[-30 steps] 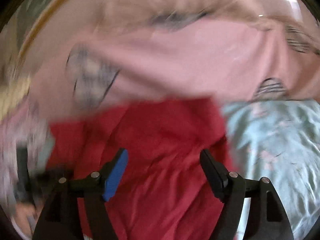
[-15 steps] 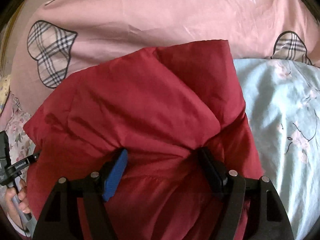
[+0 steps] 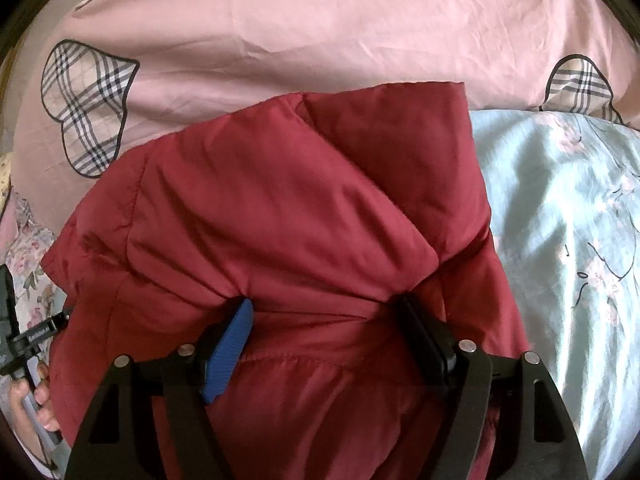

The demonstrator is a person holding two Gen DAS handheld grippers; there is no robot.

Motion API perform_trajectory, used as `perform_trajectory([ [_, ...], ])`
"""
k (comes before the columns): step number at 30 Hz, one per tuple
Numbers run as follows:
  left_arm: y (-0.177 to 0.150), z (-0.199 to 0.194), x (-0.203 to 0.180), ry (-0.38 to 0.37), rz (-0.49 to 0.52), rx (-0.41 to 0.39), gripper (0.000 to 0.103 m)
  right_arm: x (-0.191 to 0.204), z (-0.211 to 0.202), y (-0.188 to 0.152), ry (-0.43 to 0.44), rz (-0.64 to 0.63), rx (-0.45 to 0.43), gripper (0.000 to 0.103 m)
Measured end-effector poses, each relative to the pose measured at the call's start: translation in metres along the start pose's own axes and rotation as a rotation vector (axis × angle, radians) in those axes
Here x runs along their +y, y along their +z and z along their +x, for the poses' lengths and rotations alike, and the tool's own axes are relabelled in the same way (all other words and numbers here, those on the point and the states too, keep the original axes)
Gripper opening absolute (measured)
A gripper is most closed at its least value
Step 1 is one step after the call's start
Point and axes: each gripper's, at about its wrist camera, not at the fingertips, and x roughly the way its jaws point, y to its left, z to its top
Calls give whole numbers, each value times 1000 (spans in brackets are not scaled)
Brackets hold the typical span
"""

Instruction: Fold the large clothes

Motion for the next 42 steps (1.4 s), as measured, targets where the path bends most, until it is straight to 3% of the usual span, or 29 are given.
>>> perform_trajectory([
  [2,-6,-14,5,-14,-12,-4,29,2,-12,5,-3,4,-3,76],
  [4,-10,-31,9,-55,-30,-24,37,3,-27,3,11,9,-29,77],
  [6,-19,-49,11,-86,-30,-52,53,2,-41,-1,30,18,-44,77],
  [11,-45,-88,22,-108,-22,-104,67,-5,-75,-21,62,4,-63,78],
  [17,-68,-106,47,-126,-69,-102,67,-26,-101,-47,59,-22,-55,78],
  [26,-77,-97,87,-179,-177,-86,67,-57,-123,-69,49,0,-56,78],
  [32,-76,-85,97,-233,-226,-63,67,-78,-111,-69,84,75,-37,78],
  [36,-74,-74,103,-309,-278,-55,67,-87,-98,-66,122,122,-28,78],
  [39,-72,-66,104,-328,-298,-43,75,-93,-89,-63,159,167,-17,78],
  [42,-69,-58,101,-355,-300,-29,75,-98,-82,-59,190,197,-11,79],
])
